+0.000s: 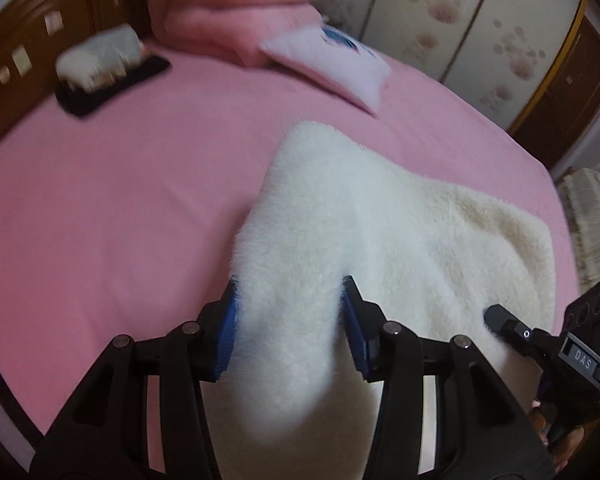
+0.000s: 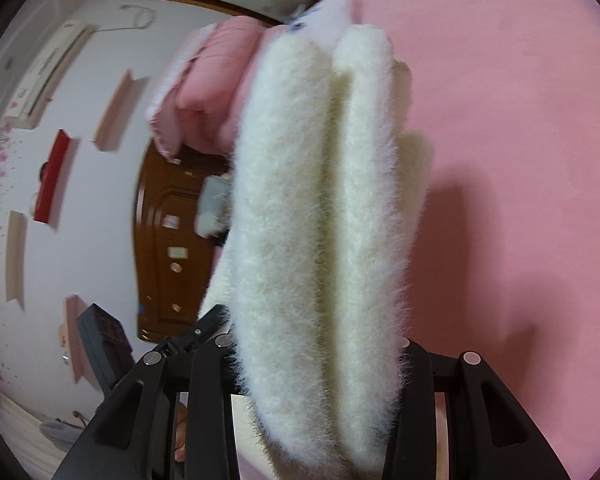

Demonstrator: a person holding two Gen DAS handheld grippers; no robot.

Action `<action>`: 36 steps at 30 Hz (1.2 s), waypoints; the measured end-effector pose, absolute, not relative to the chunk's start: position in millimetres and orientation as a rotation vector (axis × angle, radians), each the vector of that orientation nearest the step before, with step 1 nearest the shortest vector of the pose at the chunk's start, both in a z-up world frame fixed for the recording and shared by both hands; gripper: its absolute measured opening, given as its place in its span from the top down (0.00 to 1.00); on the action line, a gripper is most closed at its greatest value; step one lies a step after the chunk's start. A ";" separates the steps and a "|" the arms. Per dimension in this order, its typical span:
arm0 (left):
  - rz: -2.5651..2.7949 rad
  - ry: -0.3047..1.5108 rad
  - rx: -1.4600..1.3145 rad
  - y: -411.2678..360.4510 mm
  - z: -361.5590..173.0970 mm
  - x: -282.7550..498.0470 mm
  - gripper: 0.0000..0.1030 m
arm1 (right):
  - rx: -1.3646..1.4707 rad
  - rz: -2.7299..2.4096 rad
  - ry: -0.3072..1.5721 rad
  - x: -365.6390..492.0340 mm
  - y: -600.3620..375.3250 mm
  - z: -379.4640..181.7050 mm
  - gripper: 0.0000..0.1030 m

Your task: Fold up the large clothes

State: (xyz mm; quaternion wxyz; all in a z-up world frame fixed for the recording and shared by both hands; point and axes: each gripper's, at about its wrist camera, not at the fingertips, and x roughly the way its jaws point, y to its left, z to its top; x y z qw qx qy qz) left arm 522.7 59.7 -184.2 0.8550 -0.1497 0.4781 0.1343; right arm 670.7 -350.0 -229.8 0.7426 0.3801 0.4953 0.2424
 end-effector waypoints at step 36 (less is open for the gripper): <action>0.709 1.213 -0.236 -31.9 -390.2 320.5 0.61 | -0.137 0.185 0.952 439.5 -331.9 -398.0 0.23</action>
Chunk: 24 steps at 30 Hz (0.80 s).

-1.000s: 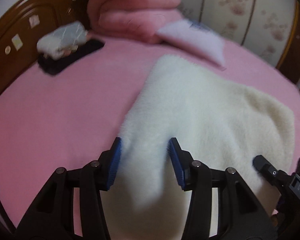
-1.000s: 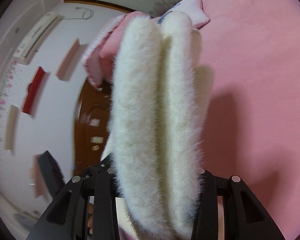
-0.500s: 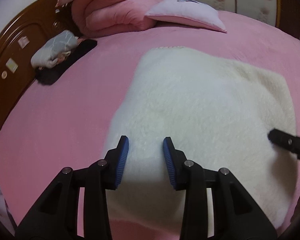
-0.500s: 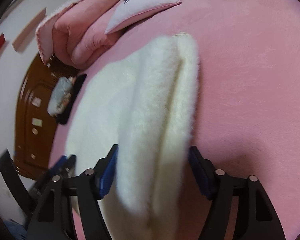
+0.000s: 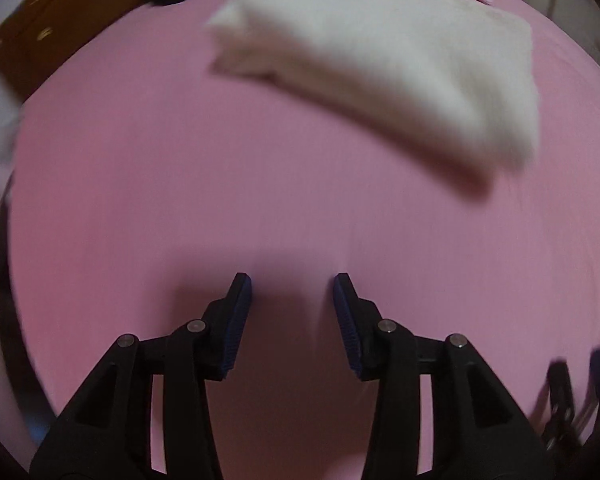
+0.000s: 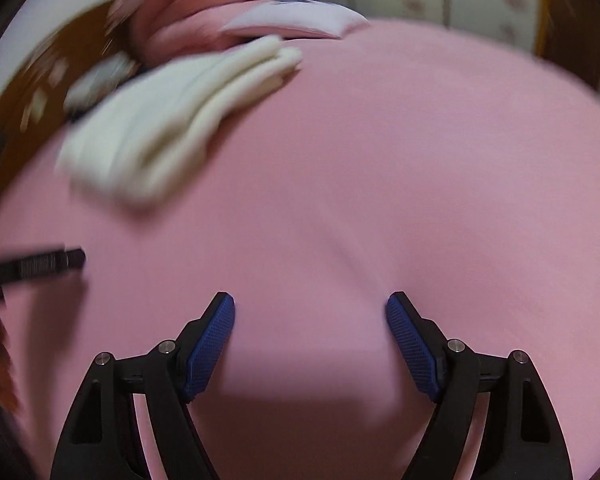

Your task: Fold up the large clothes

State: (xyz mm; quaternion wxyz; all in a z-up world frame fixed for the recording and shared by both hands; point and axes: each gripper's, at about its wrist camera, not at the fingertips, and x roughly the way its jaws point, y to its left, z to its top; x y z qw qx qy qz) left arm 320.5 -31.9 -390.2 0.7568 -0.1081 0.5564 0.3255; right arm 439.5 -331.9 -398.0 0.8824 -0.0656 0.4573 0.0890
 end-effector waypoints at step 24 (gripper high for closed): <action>-0.124 1.436 -0.164 -374.7 -152.1 69.0 0.48 | 0.167 -0.422 1.173 -35.9 -651.4 -179.2 0.16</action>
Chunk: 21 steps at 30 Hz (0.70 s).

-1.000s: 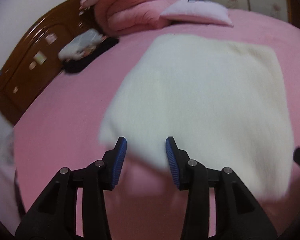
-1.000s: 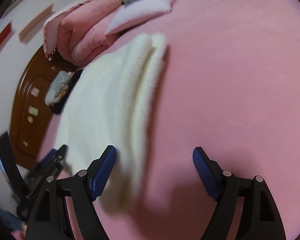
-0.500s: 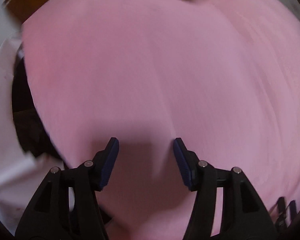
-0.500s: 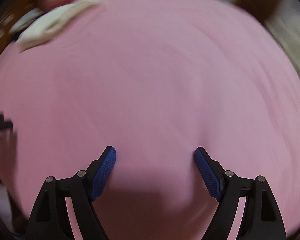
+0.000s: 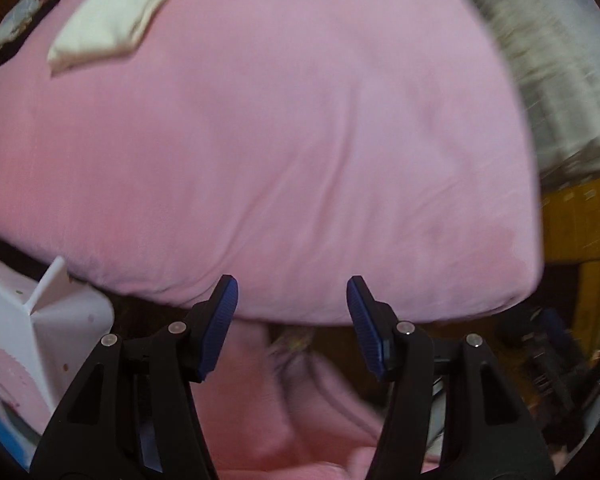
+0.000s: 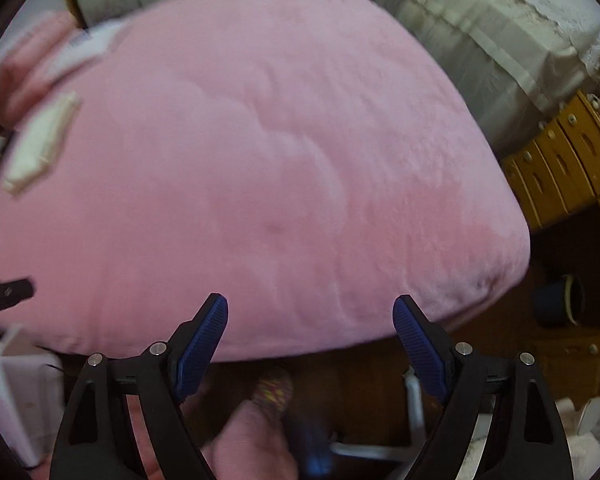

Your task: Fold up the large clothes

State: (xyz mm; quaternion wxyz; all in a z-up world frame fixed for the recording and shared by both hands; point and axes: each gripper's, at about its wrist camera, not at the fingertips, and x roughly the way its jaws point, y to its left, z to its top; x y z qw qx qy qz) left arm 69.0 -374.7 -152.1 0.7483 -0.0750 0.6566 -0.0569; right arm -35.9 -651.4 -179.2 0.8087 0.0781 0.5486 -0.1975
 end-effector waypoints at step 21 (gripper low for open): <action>-0.110 1.080 -0.020 -319.8 27.2 2.8 0.42 | 0.344 -0.265 0.970 -49.2 -492.5 2.3 0.00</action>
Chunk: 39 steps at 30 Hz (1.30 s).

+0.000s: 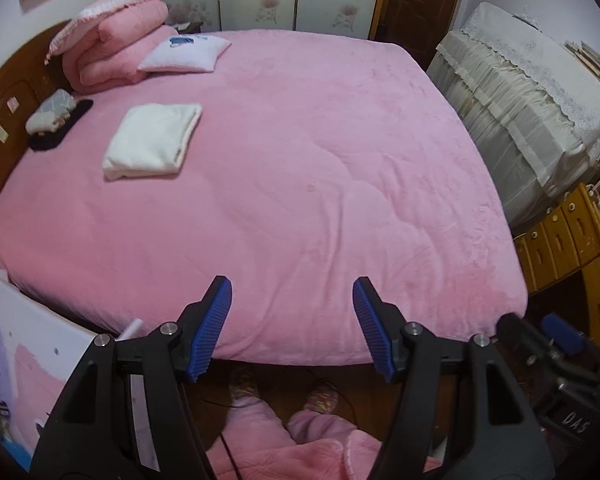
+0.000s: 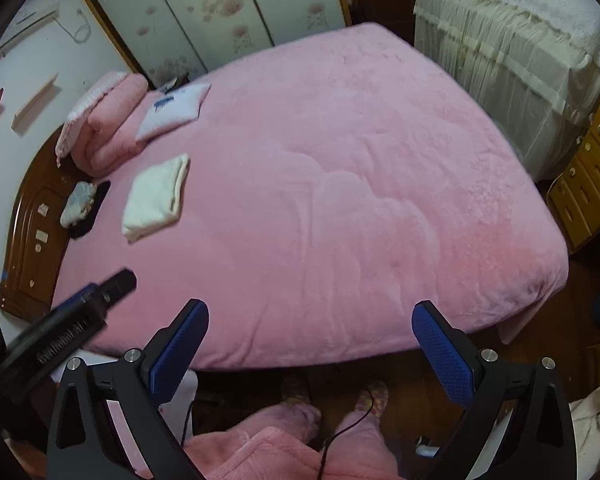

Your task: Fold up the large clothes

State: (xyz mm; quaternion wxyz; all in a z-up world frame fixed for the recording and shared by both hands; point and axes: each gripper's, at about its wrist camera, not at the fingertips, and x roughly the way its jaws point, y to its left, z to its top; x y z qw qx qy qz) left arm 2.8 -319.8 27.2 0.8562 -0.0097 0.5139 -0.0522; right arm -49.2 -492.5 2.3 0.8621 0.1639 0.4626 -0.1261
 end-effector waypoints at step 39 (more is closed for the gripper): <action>-0.039 1.049 -0.047 -284.7 2.2 13.0 0.02 | 0.149 -0.310 0.908 -14.5 -434.8 6.2 0.00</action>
